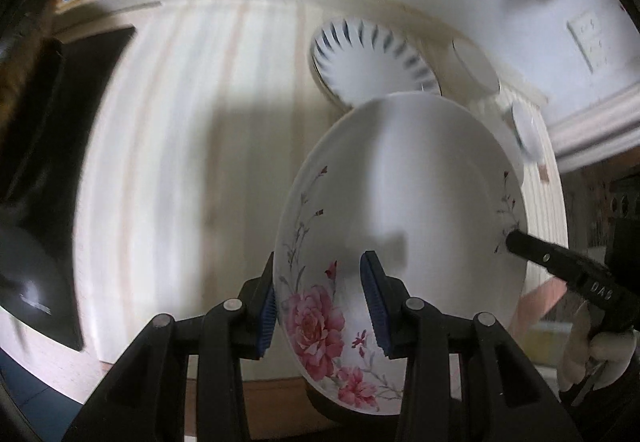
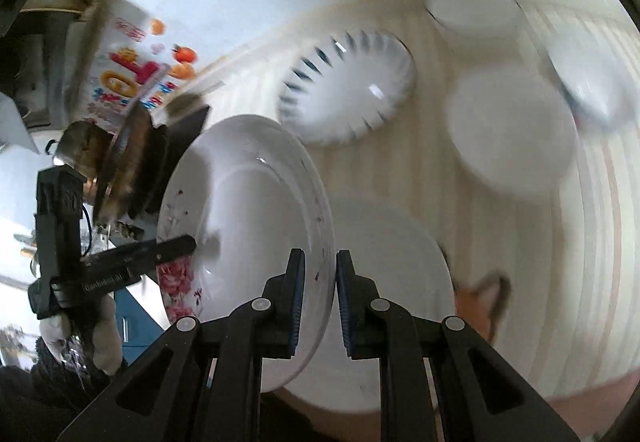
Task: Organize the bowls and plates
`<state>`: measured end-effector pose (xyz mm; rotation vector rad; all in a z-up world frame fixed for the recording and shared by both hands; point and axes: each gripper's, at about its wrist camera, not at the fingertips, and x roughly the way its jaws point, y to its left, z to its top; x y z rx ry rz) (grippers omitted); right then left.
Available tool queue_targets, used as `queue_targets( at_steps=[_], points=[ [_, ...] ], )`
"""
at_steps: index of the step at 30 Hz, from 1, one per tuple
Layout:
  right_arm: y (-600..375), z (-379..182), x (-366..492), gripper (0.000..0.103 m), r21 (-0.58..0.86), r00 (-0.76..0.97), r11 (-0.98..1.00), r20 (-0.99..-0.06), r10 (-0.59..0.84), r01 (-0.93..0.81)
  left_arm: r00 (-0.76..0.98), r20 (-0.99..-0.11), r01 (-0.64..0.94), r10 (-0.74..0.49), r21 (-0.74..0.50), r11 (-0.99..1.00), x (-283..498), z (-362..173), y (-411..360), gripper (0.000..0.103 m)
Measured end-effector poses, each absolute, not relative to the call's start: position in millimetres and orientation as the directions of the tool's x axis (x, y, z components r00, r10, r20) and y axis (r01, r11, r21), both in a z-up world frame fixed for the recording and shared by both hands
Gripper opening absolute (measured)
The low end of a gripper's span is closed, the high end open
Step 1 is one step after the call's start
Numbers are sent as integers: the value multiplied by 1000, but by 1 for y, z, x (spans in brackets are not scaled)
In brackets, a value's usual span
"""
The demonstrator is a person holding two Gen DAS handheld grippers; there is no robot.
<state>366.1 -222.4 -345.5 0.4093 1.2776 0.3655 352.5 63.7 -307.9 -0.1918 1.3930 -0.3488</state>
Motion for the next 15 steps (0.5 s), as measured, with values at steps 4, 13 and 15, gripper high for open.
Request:
queue_targets(
  at_steps=[4, 13, 15],
  points=[
    [-237, -376, 342, 18, 476, 221, 879, -859, 461, 15, 91, -939, 167, -331, -313, 935, 346, -325, 45, 36],
    [-251, -405, 328, 18, 471, 216, 880, -868, 448, 67, 43, -957, 219, -286, -270, 938, 342, -342, 24, 36],
    [-253, -406, 327, 18, 467, 219, 881, -869, 443, 72, 41, -958, 227, -283, -267, 937, 342, -343, 20, 36]
  ],
)
